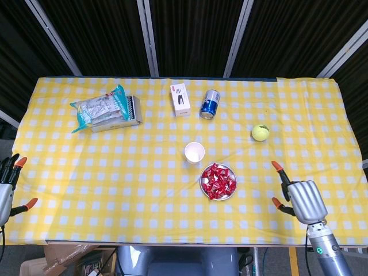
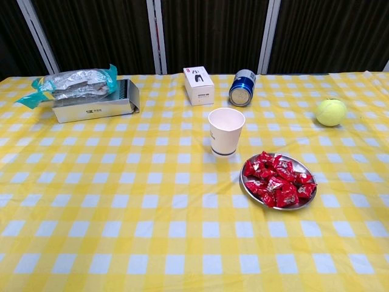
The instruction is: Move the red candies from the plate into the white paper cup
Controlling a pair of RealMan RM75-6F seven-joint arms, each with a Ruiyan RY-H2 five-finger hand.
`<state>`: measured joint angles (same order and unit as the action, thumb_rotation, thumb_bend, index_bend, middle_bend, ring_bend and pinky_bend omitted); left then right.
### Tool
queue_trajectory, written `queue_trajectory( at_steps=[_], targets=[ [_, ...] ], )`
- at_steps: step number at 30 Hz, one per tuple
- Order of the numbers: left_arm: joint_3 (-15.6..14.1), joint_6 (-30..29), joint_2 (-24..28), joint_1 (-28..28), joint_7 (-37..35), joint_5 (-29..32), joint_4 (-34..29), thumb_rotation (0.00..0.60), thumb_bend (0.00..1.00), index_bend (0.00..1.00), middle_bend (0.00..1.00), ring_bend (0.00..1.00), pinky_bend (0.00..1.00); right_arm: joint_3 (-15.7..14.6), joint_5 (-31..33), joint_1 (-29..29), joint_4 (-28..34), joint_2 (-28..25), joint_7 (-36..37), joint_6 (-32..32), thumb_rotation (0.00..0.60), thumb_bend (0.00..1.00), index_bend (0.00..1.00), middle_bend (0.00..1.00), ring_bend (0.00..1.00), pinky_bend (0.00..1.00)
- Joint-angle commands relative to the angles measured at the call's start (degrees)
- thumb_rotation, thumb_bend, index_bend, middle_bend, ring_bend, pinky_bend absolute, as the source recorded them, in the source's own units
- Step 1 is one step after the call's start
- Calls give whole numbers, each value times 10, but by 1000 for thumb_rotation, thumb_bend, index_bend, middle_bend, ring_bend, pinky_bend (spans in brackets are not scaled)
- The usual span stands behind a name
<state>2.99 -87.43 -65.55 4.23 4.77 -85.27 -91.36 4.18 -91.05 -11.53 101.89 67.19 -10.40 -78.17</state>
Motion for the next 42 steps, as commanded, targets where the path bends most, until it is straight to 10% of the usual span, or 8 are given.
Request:
queue_trajectory(
  at_steps=[1,17,42],
  targets=[
    [1,2,0,1,-2,1,0,600,53,0,0,0,0,17,50,-42,62,14,-44,72,600,293,120,884,899,998],
    [3,6,3,2,-16,5,5,600,52,0,0,0,0,76,370,-160,62,154,-166,179,600,293,293,903,916,1000],
    [3,23,4,8,-10,15,2,600,53,0,0,0,0,106,477,-215,-26,224,-52,245,600,293,213,908,921,1000]
  ],
)
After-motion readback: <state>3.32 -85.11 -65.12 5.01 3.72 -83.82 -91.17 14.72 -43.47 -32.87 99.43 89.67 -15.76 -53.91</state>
